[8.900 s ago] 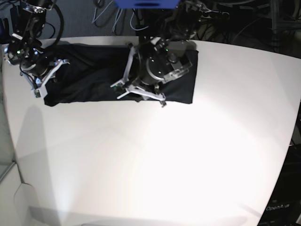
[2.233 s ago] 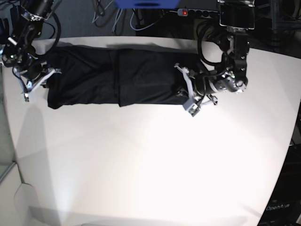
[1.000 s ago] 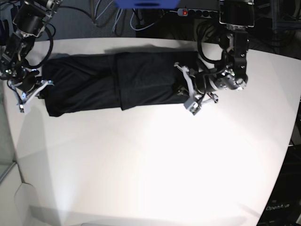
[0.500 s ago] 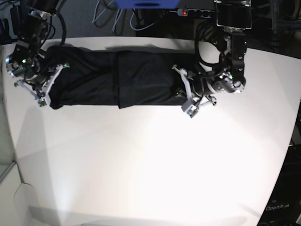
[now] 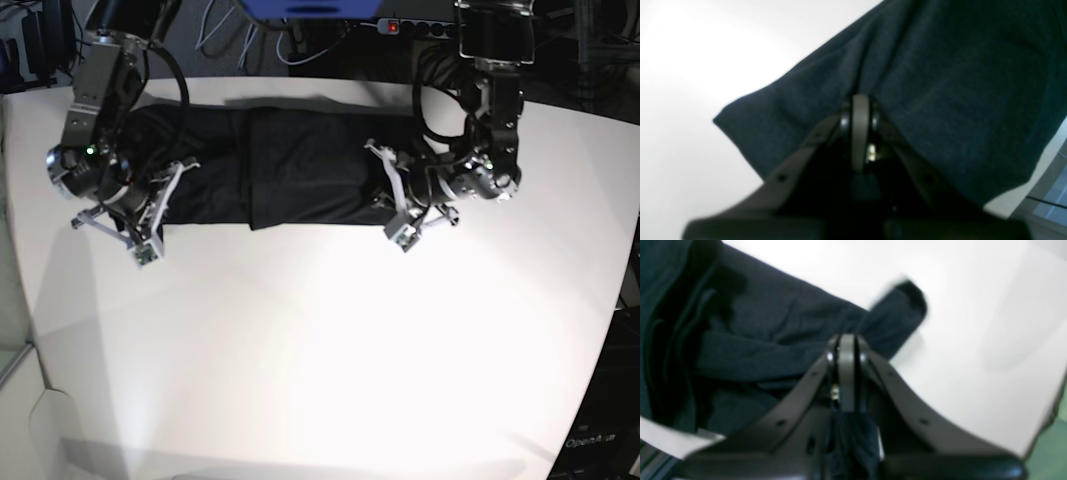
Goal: Fold the T-shirt properly
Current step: 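Push the held strip end with the right gripper toward the left gripper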
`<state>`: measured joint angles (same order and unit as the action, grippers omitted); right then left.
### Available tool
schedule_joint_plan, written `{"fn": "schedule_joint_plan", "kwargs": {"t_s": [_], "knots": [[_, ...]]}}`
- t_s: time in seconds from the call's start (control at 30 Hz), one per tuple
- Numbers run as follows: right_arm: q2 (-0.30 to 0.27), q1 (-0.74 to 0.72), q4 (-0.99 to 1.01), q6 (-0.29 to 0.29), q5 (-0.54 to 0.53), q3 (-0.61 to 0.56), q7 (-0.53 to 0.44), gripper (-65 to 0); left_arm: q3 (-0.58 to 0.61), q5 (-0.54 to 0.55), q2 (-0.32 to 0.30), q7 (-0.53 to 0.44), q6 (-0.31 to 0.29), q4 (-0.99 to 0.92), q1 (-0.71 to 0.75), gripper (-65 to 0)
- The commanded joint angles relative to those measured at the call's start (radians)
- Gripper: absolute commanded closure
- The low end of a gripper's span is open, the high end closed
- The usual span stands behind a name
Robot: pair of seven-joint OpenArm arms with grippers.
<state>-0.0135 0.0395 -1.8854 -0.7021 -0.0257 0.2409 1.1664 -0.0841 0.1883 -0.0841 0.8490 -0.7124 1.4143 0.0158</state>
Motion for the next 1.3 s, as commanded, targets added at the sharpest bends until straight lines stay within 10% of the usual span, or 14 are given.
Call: {"fn": "schedule_joint_plan", "kwargs": {"t_s": [0.0,1.07,1.27], "knots": [[0.001,-0.017,-0.019,0.004,-0.010,-0.015,-0.003,0.0,-0.001,-0.074,-0.006,0.077,0.014,-0.008,-0.007,0.0],[-0.012,-0.023,-0.012,0.004,-0.010,-0.137,0.019,0.0,-0.056,-0.075,0.036,0.080,0.014,-0.010,-0.064,0.0],[-0.015,0.000,-0.012,0.004,-0.013,-0.136,0.016,-13.4,-0.056,-0.079,0.039,0.080,0.014,-0.010,-0.064,0.0]]}}
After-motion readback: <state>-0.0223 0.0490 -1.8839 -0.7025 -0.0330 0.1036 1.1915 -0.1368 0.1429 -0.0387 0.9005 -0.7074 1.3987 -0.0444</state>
